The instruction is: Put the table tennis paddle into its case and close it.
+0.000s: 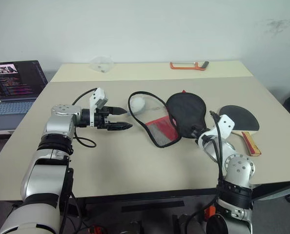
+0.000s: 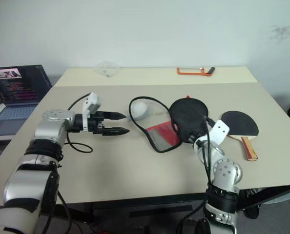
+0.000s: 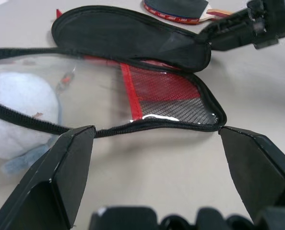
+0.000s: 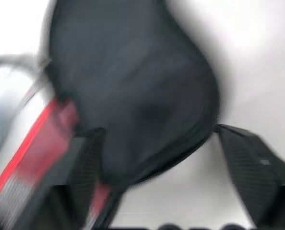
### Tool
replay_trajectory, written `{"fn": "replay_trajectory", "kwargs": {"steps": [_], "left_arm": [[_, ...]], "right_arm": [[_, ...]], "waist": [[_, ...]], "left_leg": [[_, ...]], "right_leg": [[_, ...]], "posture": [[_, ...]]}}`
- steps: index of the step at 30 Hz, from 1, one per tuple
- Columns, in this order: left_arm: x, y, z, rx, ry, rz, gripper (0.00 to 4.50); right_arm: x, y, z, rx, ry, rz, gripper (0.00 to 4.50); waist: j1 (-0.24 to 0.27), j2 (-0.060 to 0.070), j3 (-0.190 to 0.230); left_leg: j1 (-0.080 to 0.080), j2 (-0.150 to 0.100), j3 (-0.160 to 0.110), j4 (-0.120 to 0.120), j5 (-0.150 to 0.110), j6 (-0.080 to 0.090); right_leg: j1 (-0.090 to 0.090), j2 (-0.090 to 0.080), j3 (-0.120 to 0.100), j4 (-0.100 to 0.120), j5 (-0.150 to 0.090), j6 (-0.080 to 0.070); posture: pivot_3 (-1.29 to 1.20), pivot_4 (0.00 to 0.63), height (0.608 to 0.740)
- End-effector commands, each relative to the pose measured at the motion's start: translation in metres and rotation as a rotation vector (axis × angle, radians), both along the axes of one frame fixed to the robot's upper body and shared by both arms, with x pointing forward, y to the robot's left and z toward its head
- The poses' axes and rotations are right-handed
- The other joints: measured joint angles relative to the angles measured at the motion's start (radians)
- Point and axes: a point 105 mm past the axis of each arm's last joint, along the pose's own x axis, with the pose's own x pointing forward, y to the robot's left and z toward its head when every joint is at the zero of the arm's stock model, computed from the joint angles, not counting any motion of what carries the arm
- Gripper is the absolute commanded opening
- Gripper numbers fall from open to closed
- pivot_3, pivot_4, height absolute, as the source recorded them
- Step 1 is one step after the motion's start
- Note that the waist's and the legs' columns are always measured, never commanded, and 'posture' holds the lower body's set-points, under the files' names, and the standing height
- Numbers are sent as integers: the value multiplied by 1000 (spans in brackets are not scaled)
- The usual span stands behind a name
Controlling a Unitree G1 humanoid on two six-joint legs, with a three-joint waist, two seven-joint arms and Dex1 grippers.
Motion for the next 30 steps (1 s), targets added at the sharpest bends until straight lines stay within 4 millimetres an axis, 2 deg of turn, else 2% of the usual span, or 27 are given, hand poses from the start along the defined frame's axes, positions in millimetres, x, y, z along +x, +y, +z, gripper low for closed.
{"fn": "replay_trajectory", "kwargs": {"steps": [1, 5, 9, 11, 19, 25, 30], "left_arm": [[-5, 1, 22, -38, -65, -25, 4500], [-9, -6, 25, -54, -76, -36, 4500], [-19, -24, 36, -89, -105, -81, 4500], [-22, -27, 38, -92, -108, -85, 4500], [-23, -22, 38, -91, -101, -70, 4500], [-29, -18, 33, -96, -93, -107, 4500], [-38, -29, 30, -39, -157, -168, 4500]], "right_arm": [[-14, 22, 25, -44, -139, 253, 4480], [-14, 8, 38, -202, -235, 300, 4480], [-8, -27, 40, -308, -235, 230, 4480], [-9, -34, 39, -349, -228, 235, 4480], [-11, -67, 33, -385, -191, 149, 4480], [-4, -103, 33, -423, -154, 25, 4480], [0, -153, 28, -498, -80, -60, 4480]], "waist": [[0, 0, 0], [1, 0, 0], [4, 0, 0], [9, 0, 0], [15, 0, 0], [28, 0, 0], [38, 0, 0]], "left_leg": [[0, 0, 0, 0, 0, 0], [0, 1, -1, 0, 0, 0], [0, 1, -1, 0, 0, 0], [0, 1, -1, 0, 0, 0], [1, 1, 0, 0, 0, 0], [1, 1, 0, 0, 0, 0], [0, 0, 0, 0, 0, 0]], "right_leg": [[1, 0, 0, 0, 0, 0], [1, 1, -1, -1, 0, 0], [1, 0, -1, -1, 0, 0], [1, 0, -1, -1, 0, 0], [2, 0, -1, -1, 0, 0], [2, 0, -1, -1, 0, 0], [2, 0, -1, -2, 0, 0]], "posture": [[0, 150, 740], [0, 150, 740], [0, 150, 740], [0, 150, 740], [0, 150, 740], [0, 150, 740], [0, 150, 740]]}}
